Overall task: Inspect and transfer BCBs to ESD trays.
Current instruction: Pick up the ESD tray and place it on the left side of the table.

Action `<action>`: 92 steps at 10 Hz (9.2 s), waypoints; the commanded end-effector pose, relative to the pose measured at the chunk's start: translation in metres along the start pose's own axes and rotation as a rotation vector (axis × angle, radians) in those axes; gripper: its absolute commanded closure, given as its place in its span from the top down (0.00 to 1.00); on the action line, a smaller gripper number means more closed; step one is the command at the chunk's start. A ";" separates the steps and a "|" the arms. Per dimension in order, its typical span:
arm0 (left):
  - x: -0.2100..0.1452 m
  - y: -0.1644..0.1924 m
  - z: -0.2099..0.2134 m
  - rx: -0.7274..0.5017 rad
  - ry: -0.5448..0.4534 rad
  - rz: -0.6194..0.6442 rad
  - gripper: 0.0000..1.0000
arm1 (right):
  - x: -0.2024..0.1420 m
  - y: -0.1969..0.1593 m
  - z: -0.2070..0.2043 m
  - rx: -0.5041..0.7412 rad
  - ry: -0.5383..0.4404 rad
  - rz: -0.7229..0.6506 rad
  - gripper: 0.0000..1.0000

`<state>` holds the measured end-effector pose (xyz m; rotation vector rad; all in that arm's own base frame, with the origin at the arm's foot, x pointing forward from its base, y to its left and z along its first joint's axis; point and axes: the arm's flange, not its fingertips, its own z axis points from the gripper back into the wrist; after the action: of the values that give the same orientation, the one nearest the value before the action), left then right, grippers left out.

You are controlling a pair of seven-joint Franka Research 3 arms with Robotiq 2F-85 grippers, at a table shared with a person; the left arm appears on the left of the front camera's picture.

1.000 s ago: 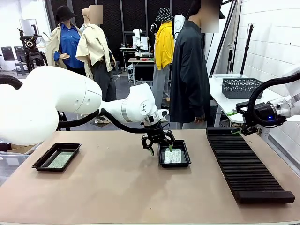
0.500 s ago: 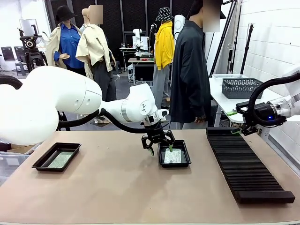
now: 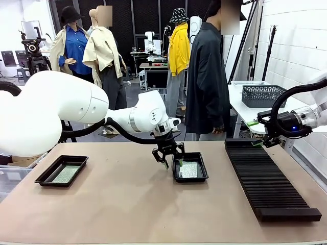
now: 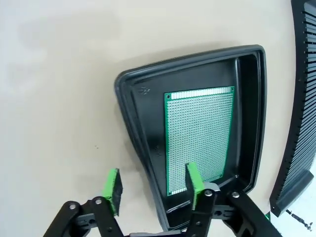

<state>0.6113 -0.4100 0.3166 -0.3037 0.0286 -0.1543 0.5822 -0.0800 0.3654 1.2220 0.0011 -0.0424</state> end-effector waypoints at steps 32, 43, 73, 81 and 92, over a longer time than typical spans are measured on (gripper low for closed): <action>-0.059 0.120 0.034 0.051 0.035 0.028 0.00 | -0.001 0.003 -0.002 -0.005 0.000 -0.008 1.00; -0.074 0.227 0.081 0.086 0.042 0.084 0.00 | -0.001 0.003 -0.002 -0.005 0.000 -0.008 1.00; -0.083 0.284 0.130 0.142 0.035 0.082 1.00 | -0.001 0.003 -0.002 -0.005 0.000 -0.008 1.00; -0.083 0.284 0.130 0.142 0.035 0.082 1.00 | -0.001 0.003 -0.002 -0.005 0.000 -0.008 1.00; -0.114 0.325 0.182 -0.229 -0.044 -0.013 1.00 | -0.001 0.003 -0.002 -0.005 0.000 -0.008 1.00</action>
<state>0.5703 -0.0551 0.3898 -0.4426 -0.0044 -0.1384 0.5821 -0.0805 0.3653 1.2214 0.0006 -0.0435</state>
